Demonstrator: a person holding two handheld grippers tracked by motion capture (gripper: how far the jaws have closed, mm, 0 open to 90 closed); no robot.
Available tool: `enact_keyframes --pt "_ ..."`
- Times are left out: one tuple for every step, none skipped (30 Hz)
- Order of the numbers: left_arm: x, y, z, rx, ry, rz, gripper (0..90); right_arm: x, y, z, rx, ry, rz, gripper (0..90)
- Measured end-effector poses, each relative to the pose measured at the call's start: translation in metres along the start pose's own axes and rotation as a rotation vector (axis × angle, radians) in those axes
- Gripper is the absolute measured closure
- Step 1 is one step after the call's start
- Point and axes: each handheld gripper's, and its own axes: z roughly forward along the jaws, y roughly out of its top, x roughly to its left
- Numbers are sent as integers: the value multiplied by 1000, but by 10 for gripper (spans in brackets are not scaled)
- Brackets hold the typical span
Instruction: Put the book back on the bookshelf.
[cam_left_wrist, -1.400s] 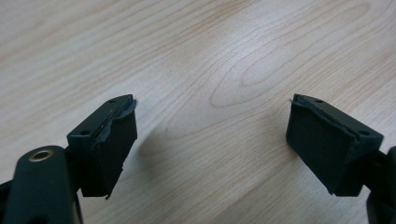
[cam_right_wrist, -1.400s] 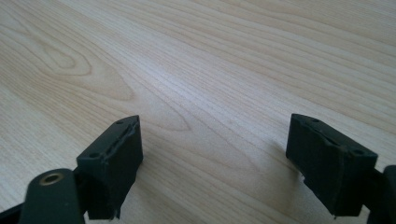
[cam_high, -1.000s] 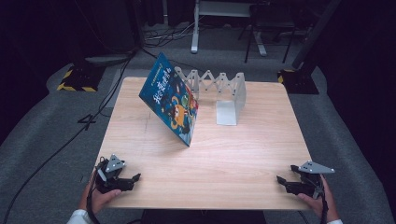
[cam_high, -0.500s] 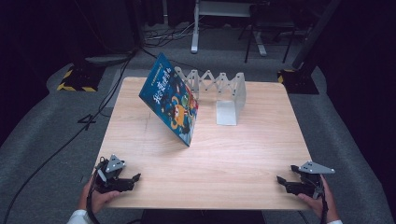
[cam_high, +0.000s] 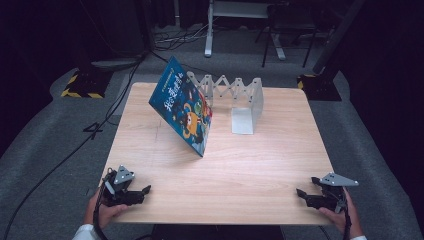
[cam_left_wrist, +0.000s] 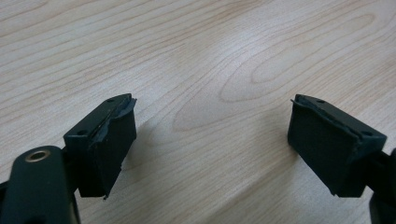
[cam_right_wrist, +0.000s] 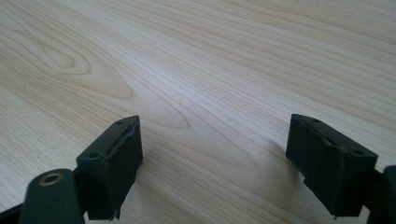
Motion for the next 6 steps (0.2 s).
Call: enact_keyframes --pt "0 0 0 0 0 -3 159 0 0 0 0 0 0 190" --pt "0 0 0 -1 1 -4 159 0 0 0 0 0 0 189" --pt "0 0 0 0 2 -4 159 0 0 0 0 0 0 190" --pt "0 1 1 0 5 -6 159 0 0 0 0 0 0 190" --pt "-1 1 1 0 9 -5 159 0 0 0 0 0 0 189" --pt "-1 1 1 0 9 -5 159 0 0 0 0 0 0 189"
